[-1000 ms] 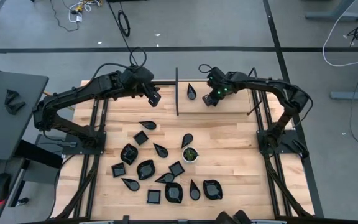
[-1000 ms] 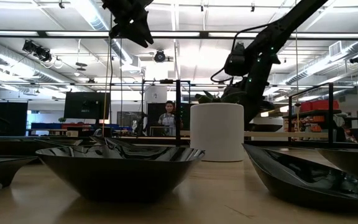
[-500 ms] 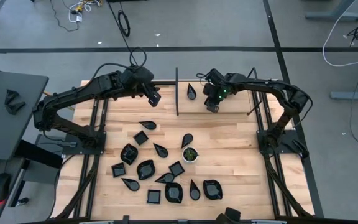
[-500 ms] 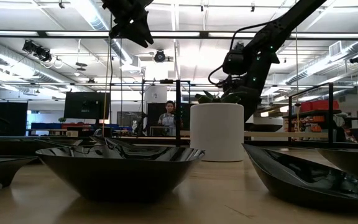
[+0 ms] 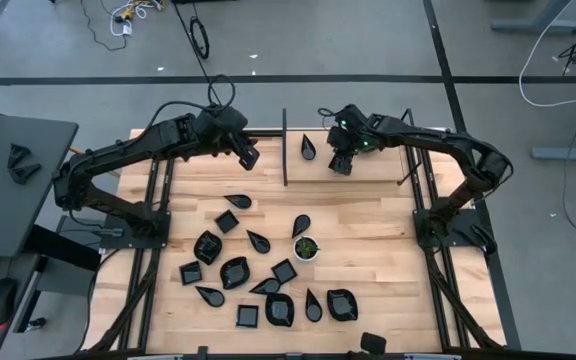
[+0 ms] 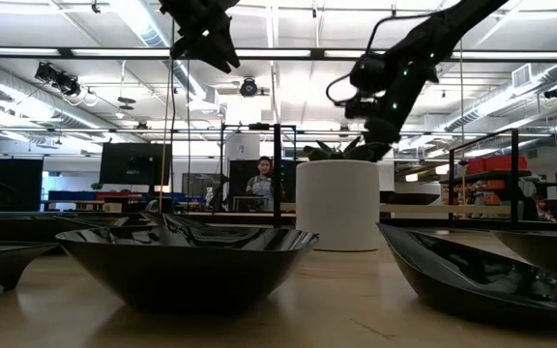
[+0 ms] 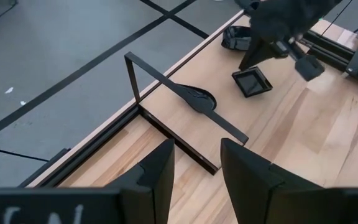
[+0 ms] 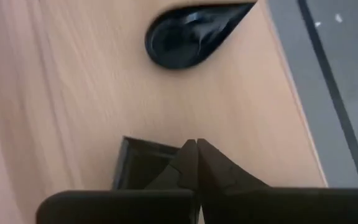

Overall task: Pick & Place Mini shaped plates
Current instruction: Stack the drop shaped plate on top of the drop shaped plate on the shelf

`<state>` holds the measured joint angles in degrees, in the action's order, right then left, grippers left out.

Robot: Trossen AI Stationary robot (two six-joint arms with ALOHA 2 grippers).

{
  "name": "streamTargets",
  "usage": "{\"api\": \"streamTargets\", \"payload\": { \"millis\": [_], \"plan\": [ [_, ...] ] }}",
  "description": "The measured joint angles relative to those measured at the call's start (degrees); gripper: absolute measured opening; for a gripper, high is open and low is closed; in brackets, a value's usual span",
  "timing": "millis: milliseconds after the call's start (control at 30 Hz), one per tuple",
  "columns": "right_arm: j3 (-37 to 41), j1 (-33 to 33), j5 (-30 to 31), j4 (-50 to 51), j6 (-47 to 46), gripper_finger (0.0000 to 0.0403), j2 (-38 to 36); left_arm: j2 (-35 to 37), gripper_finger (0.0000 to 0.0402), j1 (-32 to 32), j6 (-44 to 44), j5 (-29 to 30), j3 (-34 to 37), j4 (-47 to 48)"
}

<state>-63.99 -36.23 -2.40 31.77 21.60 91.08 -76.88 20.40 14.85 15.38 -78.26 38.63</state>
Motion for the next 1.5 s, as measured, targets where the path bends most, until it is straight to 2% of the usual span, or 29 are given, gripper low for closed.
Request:
{"api": "streamTargets", "payload": {
  "millis": [100,300,500,700,800,967,1100,1333,1500],
  "plan": [
    [0.00,1.34,-2.00,-1.71,-8.91,0.0002,-1.92,0.00,0.0135,0.00,0.00,0.00,0.00,-0.26],
    [0.00,5.93,-14.36,-8.82,-30.18,0.0012,-2.42,0.02,0.0135,0.00,-0.33,0.02,0.00,1.99],
    [0.00,15.47,-14.80,-8.76,-39.75,0.0040,-2.29,0.01,0.0135,-0.04,1.04,-0.80,0.00,12.40],
    [0.07,23.57,-16.35,-6.44,-48.43,0.0089,-0.77,0.02,0.0135,-2.01,3.38,-2.88,0.02,21.53],
    [0.07,26.30,-20.36,-6.79,-46.13,0.0112,0.67,0.19,0.0135,-5.36,5.68,-3.00,0.03,24.55],
    [0.07,29.24,-20.42,-7.87,-38.89,0.0127,3.19,0.44,0.0135,-14.82,10.33,0.43,0.04,26.66],
    [0.04,31.09,-16.70,-8.14,-31.23,0.0123,4.32,0.44,0.0135,-23.43,16.14,5.03,0.04,27.74],
    [0.02,33.02,-6.29,-9.76,-19.79,0.0105,4.85,0.44,0.0135,-35.91,27.53,9.63,0.04,29.31],
    [-0.02,32.64,-5.33,-14.01,-14.31,0.0093,7.75,0.44,0.0135,-41.39,34.40,11.86,0.04,30.70]
  ]
}}
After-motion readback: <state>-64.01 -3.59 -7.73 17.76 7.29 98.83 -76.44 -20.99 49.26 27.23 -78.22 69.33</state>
